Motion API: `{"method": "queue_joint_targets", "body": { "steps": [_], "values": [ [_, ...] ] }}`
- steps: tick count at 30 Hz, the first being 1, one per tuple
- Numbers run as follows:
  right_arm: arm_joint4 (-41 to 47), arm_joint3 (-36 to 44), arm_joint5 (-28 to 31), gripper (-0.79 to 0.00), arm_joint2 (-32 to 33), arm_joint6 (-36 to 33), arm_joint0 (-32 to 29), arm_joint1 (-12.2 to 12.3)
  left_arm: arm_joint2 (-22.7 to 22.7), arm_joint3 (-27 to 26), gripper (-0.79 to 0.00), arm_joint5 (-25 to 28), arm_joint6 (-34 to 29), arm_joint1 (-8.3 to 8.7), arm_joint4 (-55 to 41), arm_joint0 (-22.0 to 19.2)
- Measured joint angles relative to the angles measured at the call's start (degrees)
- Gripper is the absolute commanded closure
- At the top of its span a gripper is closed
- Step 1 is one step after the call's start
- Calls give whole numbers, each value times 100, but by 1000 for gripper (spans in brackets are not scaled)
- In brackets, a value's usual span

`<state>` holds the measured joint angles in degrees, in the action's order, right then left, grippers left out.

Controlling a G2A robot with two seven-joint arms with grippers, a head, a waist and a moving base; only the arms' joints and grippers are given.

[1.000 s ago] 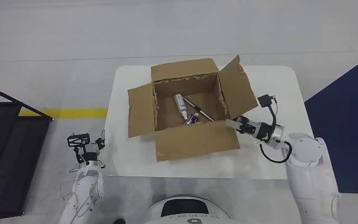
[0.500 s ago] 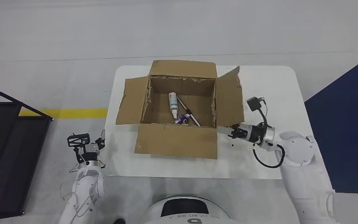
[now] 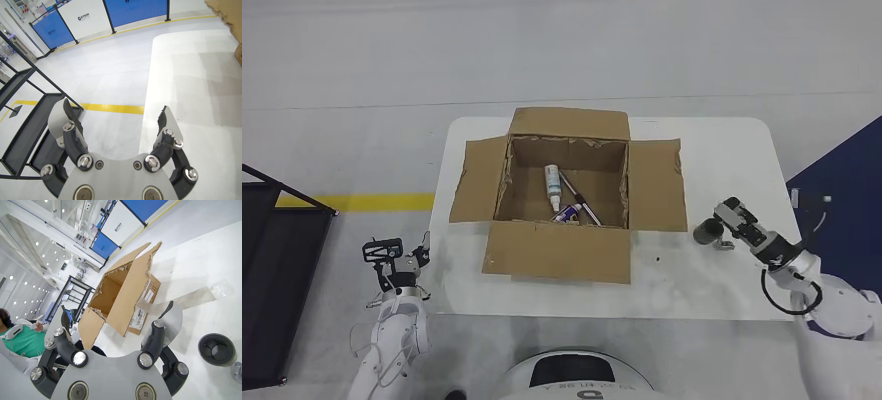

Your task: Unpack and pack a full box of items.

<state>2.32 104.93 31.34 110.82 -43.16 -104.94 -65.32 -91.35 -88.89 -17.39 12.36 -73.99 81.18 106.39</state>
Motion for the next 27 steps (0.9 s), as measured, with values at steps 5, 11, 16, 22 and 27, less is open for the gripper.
{"method": "queue_joint_targets", "body": {
  "steps": [5, 11, 16, 22, 27],
  "values": [
    [-290, 555, 24, -785, -406, -157, 77, 10, 0, 0, -785, 0, 0, 0, 0, 0],
    [-841, 764, -281, -785, -1548, -235, 737, -12, 0, 0, -785, 0, 0, 0, 0, 0],
    [-590, 688, -1, -785, -2066, -534, 1028, -14, 0, 0, -785, 0, 0, 0, 0, 0],
    [-602, 691, -15, -785, -2004, -509, 1018, -14, 0, 0, -785, 0, 0, 0, 0, 0],
    [-801, 867, -206, -785, -2036, -534, 1111, -4, 0, 0, -785, 0, 0, 0, 0, 0]
  ]
}}
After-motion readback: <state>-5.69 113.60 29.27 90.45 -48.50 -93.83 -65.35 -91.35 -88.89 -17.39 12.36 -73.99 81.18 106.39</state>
